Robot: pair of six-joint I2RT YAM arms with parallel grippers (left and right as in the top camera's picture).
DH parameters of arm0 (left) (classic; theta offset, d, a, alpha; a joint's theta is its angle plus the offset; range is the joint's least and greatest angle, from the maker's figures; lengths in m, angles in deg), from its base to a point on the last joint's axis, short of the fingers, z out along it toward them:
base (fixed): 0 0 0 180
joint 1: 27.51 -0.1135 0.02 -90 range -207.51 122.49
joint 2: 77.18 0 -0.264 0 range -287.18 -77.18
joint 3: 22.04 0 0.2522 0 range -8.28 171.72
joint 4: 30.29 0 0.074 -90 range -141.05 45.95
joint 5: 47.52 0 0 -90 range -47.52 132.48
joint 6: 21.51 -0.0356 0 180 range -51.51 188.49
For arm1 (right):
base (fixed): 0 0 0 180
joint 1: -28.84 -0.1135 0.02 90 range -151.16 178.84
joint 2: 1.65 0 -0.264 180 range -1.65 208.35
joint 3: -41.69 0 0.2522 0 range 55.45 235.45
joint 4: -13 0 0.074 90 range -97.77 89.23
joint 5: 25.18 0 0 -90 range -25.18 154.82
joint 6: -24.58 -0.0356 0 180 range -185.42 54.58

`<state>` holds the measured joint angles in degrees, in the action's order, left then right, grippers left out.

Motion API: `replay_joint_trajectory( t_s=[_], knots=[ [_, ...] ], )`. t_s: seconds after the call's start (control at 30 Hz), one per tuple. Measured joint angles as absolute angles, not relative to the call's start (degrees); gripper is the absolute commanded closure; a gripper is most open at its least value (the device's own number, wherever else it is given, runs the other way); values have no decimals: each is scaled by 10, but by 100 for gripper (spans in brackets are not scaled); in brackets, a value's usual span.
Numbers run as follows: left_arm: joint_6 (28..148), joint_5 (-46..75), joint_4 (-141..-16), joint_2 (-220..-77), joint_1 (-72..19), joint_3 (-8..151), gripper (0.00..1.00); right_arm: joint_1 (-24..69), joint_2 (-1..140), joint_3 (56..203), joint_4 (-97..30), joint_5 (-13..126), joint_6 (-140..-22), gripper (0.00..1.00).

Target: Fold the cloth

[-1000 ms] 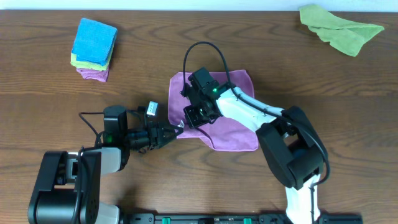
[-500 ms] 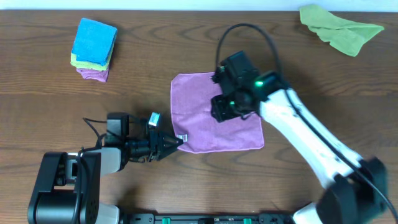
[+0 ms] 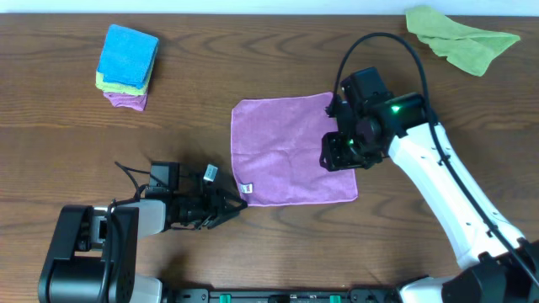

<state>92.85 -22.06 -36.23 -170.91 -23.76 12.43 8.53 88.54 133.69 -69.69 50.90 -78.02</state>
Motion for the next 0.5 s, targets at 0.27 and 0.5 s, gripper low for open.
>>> replay_joint_trajectory(
  t_s=[0.27,0.5],
  knots=[
    [962,-215,-329,-1709,-237,140,50,89,885,1336,-697,506,-780,51],
    [1001,-211,-327,-1709,-214,178,50,89,885,1336,-693,508,-780,51]
  ],
)
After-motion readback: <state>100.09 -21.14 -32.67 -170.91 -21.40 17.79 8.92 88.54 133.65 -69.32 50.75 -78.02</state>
